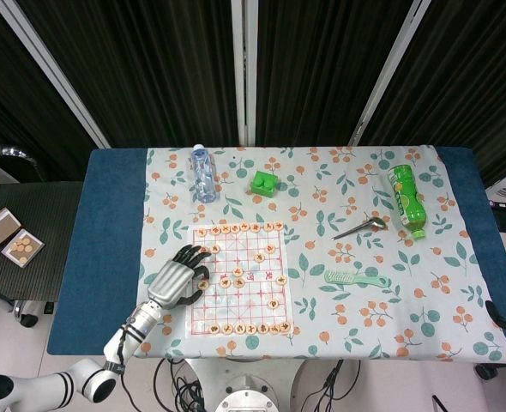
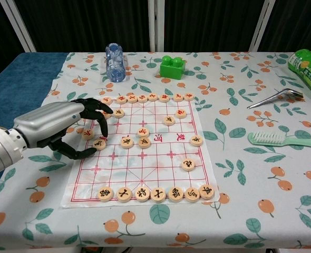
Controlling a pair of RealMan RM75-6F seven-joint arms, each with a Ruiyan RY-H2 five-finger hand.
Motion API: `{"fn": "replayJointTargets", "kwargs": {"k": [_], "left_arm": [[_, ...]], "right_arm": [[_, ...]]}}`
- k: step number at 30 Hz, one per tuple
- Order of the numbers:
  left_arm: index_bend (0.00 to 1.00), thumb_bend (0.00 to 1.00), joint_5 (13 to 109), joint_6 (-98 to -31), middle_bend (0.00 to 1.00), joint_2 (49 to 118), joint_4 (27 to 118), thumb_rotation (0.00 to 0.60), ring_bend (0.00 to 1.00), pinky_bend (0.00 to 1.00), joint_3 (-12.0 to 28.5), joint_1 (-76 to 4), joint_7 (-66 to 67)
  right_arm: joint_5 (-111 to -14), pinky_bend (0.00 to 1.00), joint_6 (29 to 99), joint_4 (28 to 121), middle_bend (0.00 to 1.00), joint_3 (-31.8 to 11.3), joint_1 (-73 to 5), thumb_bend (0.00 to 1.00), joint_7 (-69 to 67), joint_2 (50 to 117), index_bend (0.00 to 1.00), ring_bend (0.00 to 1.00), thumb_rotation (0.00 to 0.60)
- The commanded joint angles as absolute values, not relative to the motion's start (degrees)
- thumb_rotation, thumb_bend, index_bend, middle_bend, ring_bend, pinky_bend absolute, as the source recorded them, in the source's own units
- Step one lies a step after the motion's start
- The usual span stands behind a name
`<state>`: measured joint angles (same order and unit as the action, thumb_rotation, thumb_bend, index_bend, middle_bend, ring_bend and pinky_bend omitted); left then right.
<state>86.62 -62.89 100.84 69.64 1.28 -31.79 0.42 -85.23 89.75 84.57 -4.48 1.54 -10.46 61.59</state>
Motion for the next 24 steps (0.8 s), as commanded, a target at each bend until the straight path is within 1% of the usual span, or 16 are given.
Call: {"fn": "replayJointTargets", "kwargs": {"k": [1, 4, 8, 11, 13, 14, 16, 19, 24], "left_arm": [[0.37, 0.33, 86.61, -63.35, 0.12, 100.41, 70.48, 0.6, 0.0, 0.02, 1.33, -31.6, 0.44], [0.36, 0.33, 87.82, -65.98, 0.12, 98.35, 74.07, 0.6, 0.0, 0.02, 0.97, -30.68, 1.48], [0.31, 0.31, 90.32, -73.63, 0.12, 92.93, 81.73, 0.6, 0.0, 0.03, -0.43, -26.88, 6.61], [0.23, 0.24, 89.74, -79.62, 0.12, 88.19, 86.08, 0.6, 0.0, 0.03, -1.21, -22.49, 11.23], [0.16, 0.17, 87.83, -83.05, 0.13, 85.08, 87.81, 0.6, 0.0, 0.03, -1.63, -19.11, 13.23], [0.15, 0.15, 86.82, -84.24, 0.13, 83.83, 88.15, 0.6, 0.0, 0.03, -1.79, -17.72, 13.29], [0.15, 0.13, 83.7, -85.9, 0.12, 81.08, 88.41, 0.6, 0.0, 0.03, -1.95, -14.76, 12.09], [0.12, 0.13, 79.47, -86.62, 0.08, 77.81, 88.39, 0.6, 0.0, 0.0, -1.75, -11.55, 9.0], [0.1, 0.13, 78.01, -87.95, 0.07, 74.55, 86.98, 0.6, 0.0, 0.0, -1.53, -8.6, 5.49]], "right_arm": [[-85.33, 0.0, 89.94, 84.6, 0.0, -4.47, 1.61, 0.17, -10.57, 61.58, 0.0, 0.0, 0.6], [-85.39, 0.0, 90.4, 84.71, 0.0, -4.57, 1.78, 0.17, -10.64, 61.39, 0.0, 0.0, 0.6], [-85.32, 0.0, 90.99, 84.77, 0.0, -4.77, 2.02, 0.17, -10.8, 61.15, 0.0, 0.0, 0.6], [-85.84, 0.0, 91.02, 84.41, 0.0, -4.5, 2.01, 0.17, -10.94, 61.35, 0.0, 0.0, 0.6], [-86.54, 0.0, 91.01, 83.73, 0.0, -4.05, 2.02, 0.16, -11.13, 61.76, 0.0, 0.0, 0.6], [-86.72, 0.0, 90.95, 83.32, 0.0, -3.86, 2.03, 0.16, -11.1, 62.03, 0.0, 0.0, 0.6], [-86.66, 0.0, 90.69, 82.28, 0.0, -3.62, 2.07, 0.15, -10.71, 62.83, 0.0, 0.0, 0.6], [-86.23, 0.0, 90.05, 80.78, 0.0, -3.39, 2.05, 0.15, -9.95, 64.18, 0.0, 0.0, 0.6], [-85.63, 0.0, 88.72, 79.35, 0.0, -2.88, 2.04, 0.15, -8.88, 65.17, 0.0, 0.0, 0.6]]}}
